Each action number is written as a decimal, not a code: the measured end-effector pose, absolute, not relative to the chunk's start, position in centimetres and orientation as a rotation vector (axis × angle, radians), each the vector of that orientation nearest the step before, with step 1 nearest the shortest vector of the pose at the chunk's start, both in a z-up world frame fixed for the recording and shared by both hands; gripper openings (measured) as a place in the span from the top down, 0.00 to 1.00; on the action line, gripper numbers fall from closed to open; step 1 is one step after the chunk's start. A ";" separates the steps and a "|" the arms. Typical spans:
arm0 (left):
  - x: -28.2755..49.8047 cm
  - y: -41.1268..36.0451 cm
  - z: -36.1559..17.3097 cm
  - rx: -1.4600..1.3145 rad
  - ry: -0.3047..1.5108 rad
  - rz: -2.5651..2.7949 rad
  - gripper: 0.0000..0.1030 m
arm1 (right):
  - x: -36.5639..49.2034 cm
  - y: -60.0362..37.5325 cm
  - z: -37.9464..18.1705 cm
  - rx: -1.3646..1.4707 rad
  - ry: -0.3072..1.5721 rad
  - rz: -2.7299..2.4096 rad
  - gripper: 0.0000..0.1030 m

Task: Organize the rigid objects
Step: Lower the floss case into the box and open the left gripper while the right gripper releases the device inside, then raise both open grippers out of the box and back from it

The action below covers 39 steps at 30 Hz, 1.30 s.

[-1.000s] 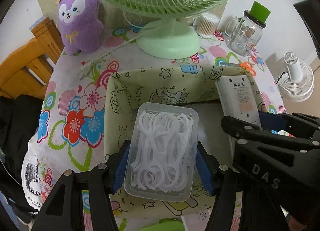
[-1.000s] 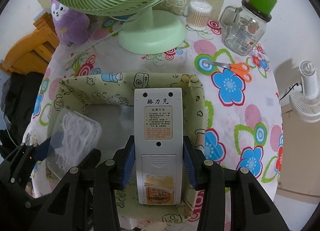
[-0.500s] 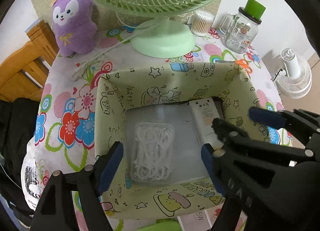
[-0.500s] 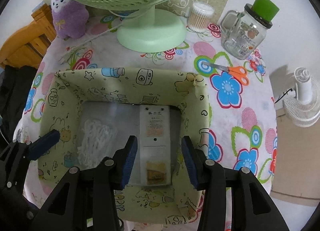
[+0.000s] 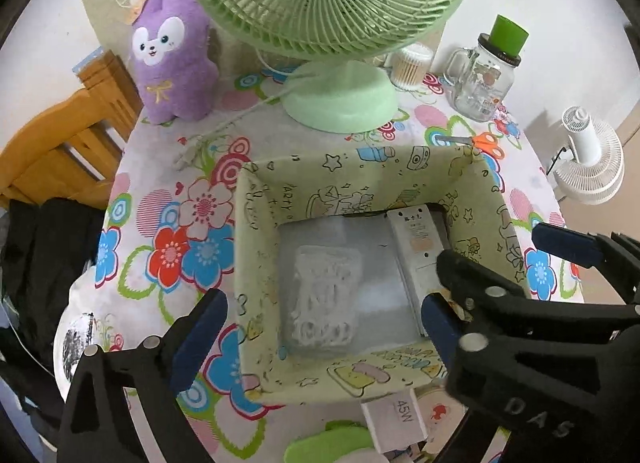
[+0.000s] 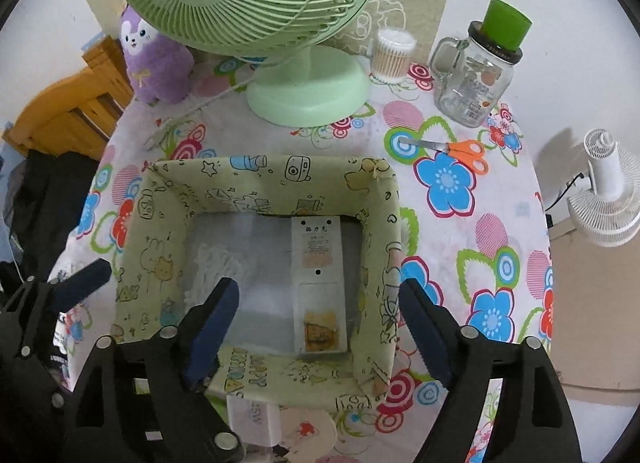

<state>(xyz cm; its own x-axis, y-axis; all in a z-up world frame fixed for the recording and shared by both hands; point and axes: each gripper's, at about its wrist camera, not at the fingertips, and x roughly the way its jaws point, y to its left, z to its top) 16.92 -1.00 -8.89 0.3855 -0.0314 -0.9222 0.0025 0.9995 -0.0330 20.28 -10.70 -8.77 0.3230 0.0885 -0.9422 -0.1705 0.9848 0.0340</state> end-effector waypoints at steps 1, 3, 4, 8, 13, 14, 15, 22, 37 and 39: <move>16.8 -0.8 -8.8 -0.033 1.176 -0.019 0.04 | 20.1 -10.8 -8.6 -0.068 1.227 0.170 0.16; 16.5 -0.6 -8.6 -0.036 1.176 -0.013 0.03 | 19.8 -11.1 -8.4 -0.052 1.225 0.171 0.16; 16.4 -0.5 -8.4 -0.034 1.174 -0.012 0.03 | 19.7 -11.3 -8.3 -0.046 1.223 0.173 0.16; 15.6 -0.3 -7.6 -0.039 1.157 -0.023 0.03 | 18.9 -11.6 -7.5 -0.033 1.197 0.191 0.15; 14.9 -0.2 -6.4 -0.036 1.133 -0.008 0.03 | 18.3 -12.2 -6.6 -0.010 1.177 0.191 0.15; 14.7 -0.3 -6.3 -0.035 1.128 -0.009 0.03 | 18.1 -12.3 -6.4 -0.008 1.174 0.192 0.14; 14.5 -0.3 -6.1 -0.033 1.125 -0.009 0.03 | 17.9 -12.4 -6.2 -0.005 1.169 0.193 0.14; 13.0 -0.8 -4.7 -0.032 1.098 -0.010 0.03 | 16.5 -12.9 -4.8 -0.008 1.133 0.206 0.14; 10.1 -1.9 -2.4 0.003 1.058 0.023 0.05 | 12.8 -14.0 -1.7 0.006 1.041 0.193 0.14; 9.7 -2.1 -2.2 0.005 1.057 0.019 0.05 | 12.3 -14.3 -1.4 0.007 1.032 0.183 0.14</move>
